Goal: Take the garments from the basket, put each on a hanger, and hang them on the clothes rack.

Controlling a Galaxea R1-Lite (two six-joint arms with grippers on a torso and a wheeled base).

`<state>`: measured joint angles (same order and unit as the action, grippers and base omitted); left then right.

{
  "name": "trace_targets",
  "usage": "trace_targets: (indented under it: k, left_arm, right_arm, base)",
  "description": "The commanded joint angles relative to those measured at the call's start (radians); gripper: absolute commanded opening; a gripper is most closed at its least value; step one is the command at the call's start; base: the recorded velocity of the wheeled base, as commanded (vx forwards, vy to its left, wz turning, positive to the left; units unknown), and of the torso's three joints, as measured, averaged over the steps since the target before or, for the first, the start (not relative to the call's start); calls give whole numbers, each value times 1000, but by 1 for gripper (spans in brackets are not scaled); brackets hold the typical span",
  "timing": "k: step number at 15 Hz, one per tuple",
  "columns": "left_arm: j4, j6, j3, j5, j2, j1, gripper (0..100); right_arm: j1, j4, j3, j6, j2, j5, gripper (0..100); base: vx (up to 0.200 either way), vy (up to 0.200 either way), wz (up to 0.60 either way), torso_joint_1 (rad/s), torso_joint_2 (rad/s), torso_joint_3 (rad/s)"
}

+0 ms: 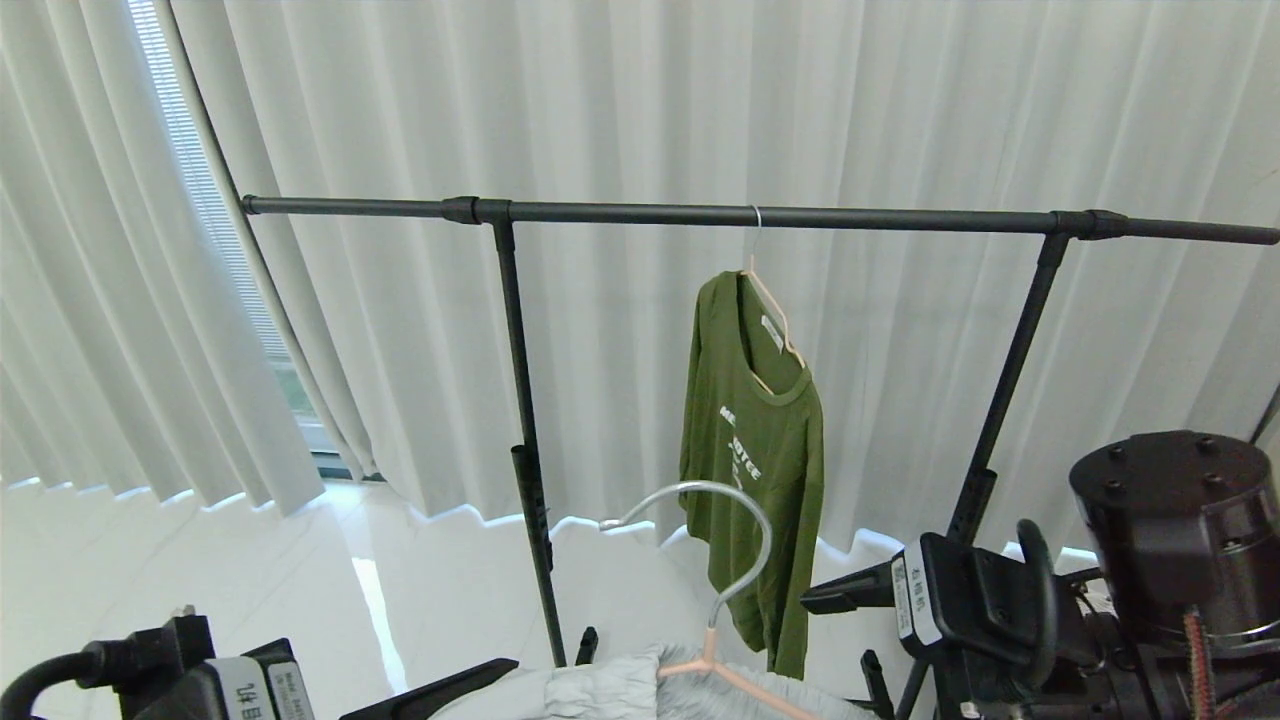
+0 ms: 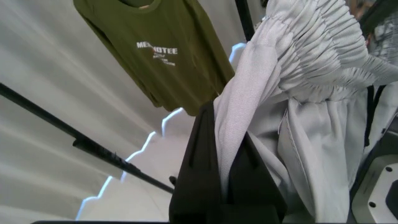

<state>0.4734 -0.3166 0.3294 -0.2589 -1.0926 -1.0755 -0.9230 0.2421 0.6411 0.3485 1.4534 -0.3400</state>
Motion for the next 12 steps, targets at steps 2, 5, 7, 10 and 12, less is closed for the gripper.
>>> trace_targets:
  k: [2,5,7,10,12]
  left_arm:
    - [1,1,11,0,0,-1,0]
    - [1,1,10,0,-4,0,0]
    - [1,1,10,0,-7,0,0]
    - [1,1,10,0,-3,0,0]
    - [1,-1,10,0,-3,2,0]
  right_arm:
    - [-7,0,2,-3,47,-1,100]
    - [-54,-1,17,-43,51,-1,100]
    - [-116,-1,25,-138,50,-1,100]
    - [-134,-1,28,-166,50,-1,100]
    - [-132,-1,26,-166,48,-1,0]
  base:
    - [0,0,0,0,0,0]
    - [0,0,0,0,0,0]
    - [0,0,0,0,0,0]
    - [0,0,0,0,0,0]
    - [0,0,0,0,0,0]
